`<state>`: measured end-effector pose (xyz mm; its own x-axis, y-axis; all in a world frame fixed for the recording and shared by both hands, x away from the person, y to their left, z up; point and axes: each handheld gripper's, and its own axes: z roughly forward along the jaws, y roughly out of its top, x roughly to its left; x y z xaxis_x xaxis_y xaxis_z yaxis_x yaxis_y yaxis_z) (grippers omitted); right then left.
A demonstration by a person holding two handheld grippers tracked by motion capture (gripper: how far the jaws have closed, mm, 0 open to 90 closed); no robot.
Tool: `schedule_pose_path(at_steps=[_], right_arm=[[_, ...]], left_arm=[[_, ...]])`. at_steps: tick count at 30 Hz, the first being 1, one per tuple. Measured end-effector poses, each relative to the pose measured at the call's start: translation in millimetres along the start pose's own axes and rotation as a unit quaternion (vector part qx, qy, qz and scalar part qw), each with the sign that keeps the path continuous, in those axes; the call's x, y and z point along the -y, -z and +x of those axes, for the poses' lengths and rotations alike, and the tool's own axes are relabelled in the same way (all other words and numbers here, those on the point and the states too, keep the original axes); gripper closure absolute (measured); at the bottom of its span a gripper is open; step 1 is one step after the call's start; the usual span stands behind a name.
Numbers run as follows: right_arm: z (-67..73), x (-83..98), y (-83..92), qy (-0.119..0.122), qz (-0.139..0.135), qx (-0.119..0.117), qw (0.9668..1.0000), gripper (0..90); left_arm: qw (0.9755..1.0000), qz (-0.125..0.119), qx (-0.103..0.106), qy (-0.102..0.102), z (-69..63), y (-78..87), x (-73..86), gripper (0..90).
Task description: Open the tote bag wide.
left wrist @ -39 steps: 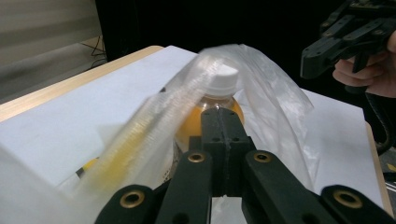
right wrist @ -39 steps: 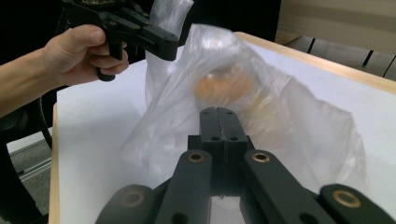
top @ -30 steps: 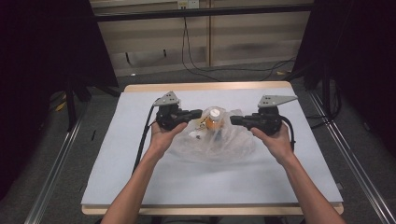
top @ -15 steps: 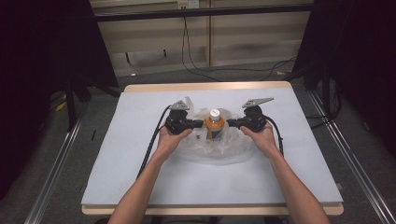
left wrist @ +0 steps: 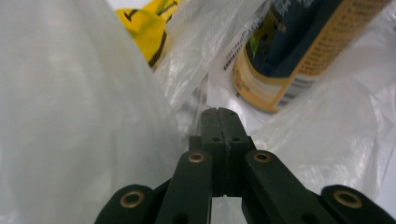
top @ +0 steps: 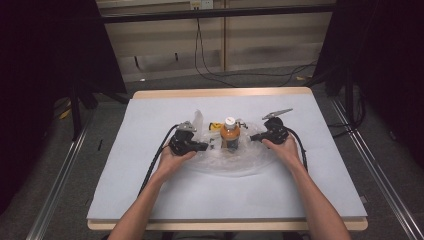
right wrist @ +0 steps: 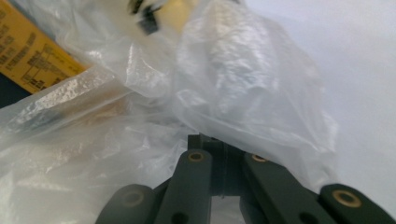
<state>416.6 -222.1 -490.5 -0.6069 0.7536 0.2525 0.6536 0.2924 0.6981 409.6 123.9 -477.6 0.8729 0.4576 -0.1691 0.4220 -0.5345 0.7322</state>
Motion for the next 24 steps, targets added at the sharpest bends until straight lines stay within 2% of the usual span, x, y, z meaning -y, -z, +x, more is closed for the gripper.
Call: schedule_pose_path(at_steps=[1, 2, 6, 9, 10, 11, 13, 14, 15, 16, 18, 20, 21, 24], right_arm=[[-0.8, 0.6, 1.1, -0.001, -0.001, 0.004, 1.0, 90.0], [-5.4, 3.7, 3.2, -0.013, -0.008, -0.002, 0.9999, 90.0], [-13.0, 9.6, 9.4, -0.022, -0.018, 0.005, 0.9996, 90.0], [-19.5, 15.5, 18.6, -0.029, -0.023, 0.021, 0.9991, 90.0], [-21.6, 17.9, 21.6, -0.033, -0.025, 0.025, 0.9988, 90.0], [-23.9, 21.5, 27.6, -0.035, -0.026, 0.041, 0.9982, 90.0], [-24.6, 22.4, 29.1, -0.033, -0.026, 0.044, 0.9982, 90.0], [-25.1, 23.3, 31.2, -0.031, -0.025, 0.053, 0.9978, 90.0], [-27.4, 25.4, 33.3, -0.035, -0.03, 0.057, 0.9973, 90.0], [-26.8, 25.8, 34.5, -0.034, -0.029, 0.067, 0.9968, 90.0], [-27.2, 26.4, 34.7, -0.032, -0.032, 0.069, 0.9966, 90.0], [-27.3, 27.7, 34.5, -0.033, -0.037, 0.069, 0.9964, 90.0], [-26.1, 27.8, 34.5, -0.028, -0.039, 0.078, 0.9958, 90.0], [-22.8, 26.6, 33.6, -0.016, -0.036, 0.091, 0.995, 90.0]], left_arm=[[0.9999, 0.008, 0.005, -0.005, -0.1, -1.3, 2.1, 90.0], [0.9996, 0.025, -0.001, -0.016, -1.2, -1.5, 6.7, 90.0], [0.9998, 0.02, 0.004, -0.006, -1.6, 2.7, 12.4, 90.0], [0.9998, 0.01, 0.01, -0.013, -7.8, 5.1, 17.7, 90.0], [0.9993, 0.024, 0.015, -0.023, -11.0, 8.2, 18.7, 90.0], [0.9993, 0.021, 0.019, -0.024, -14.2, 9.2, 20.7, 90.0], [0.9987, 0.027, 0.017, -0.041, -19.5, 12.3, 23.0, 90.0], [0.9983, 0.033, 0.019, -0.045, -21.3, 13.9, 23.4, 90.0], [0.9984, 0.029, 0.021, -0.043, -23.2, 14.3, 24.9, 90.0], [0.9982, 0.035, 0.021, -0.043, -25.0, 16.3, 25.6, 90.0], [0.9982, 0.028, 0.029, -0.045, -27.2, 17.3, 28.7, 90.0], [0.9975, 0.037, 0.036, -0.049, -29.5, 20.3, 30.3, 90.0], [0.9971, 0.033, 0.04, -0.057, -34.2, 22.2, 33.4, 90.0], [0.9969, 0.037, 0.036, -0.059, -38.7, 25.3, 35.6, 90.0]])
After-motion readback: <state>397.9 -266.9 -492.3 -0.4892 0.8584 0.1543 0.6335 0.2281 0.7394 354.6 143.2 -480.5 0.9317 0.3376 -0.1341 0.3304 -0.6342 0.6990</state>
